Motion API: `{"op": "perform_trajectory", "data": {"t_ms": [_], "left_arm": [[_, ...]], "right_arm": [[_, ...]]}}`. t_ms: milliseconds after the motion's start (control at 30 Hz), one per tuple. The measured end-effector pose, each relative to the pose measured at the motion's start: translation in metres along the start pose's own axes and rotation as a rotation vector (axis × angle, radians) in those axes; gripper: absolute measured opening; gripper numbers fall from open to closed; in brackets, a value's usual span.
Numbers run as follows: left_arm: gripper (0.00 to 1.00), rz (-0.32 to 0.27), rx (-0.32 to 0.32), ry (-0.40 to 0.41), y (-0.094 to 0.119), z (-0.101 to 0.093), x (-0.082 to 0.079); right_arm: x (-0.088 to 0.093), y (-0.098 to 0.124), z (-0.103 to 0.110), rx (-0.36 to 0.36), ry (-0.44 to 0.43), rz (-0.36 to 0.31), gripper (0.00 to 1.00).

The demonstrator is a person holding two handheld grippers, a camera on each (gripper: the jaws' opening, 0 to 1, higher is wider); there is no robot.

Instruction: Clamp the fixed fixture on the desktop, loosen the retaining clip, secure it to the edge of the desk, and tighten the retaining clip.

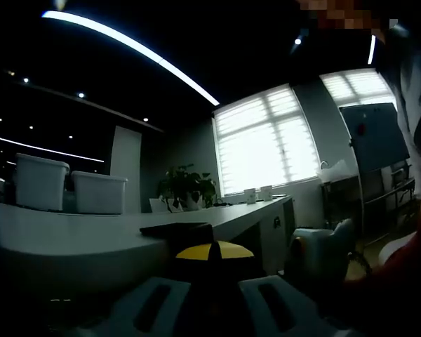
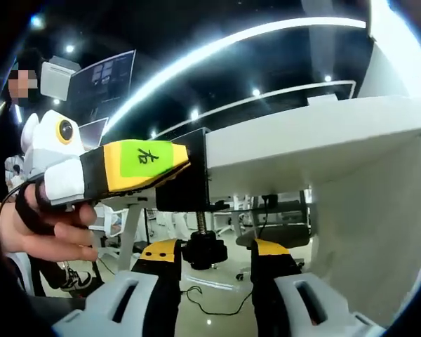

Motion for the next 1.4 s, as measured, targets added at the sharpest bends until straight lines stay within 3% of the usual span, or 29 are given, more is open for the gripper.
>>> {"op": "perform_trajectory", "data": {"t_ms": [200, 433, 600, 767, 933, 1167, 1400], "left_arm": [[0.01, -0.008, -0.005, 0.004, 0.001, 0.0, 0.001], [0.08, -0.038, -0.043, 0.032, 0.014, -0.005, -0.007], [0.09, -0.079, -0.052, 0.043, 0.026, -0.017, -0.019], [0.1, -0.108, -0.058, 0.009, 0.036, -0.024, -0.04], [0.11, -0.16, -0.081, -0.034, 0.041, -0.023, -0.072], [0.15, -0.195, -0.117, -0.073, 0.042, -0.019, -0.108], [0.17, -0.222, -0.162, -0.152, 0.047, -0.008, -0.143]], "right_arm": [[-0.004, 0.013, 0.005, 0.049, 0.038, 0.007, 0.39], [-0.016, 0.058, 0.013, 0.052, 0.214, 0.123, 0.39], [-0.032, 0.089, 0.013, 0.098, 0.224, 0.141, 0.39], [-0.063, 0.1, 0.011, 0.155, 0.197, 0.051, 0.38], [-0.1, 0.103, 0.009, 0.174, 0.204, -0.046, 0.37], [-0.147, 0.096, 0.007, 0.158, 0.273, -0.148, 0.37], [-0.193, 0.084, 0.008, 0.101, 0.36, -0.205, 0.37]]}}
Point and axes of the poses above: the point that each gripper's makers call its tool centre point, and the gripper's own axes: y roughly backward along the fingers, z roughly to its left, x roughly out of its underside, the point moved 9 cm from there along y, roughly backward along the fingers, and after that the axes turned 13 degrees about -z, right-handed, at the moved point
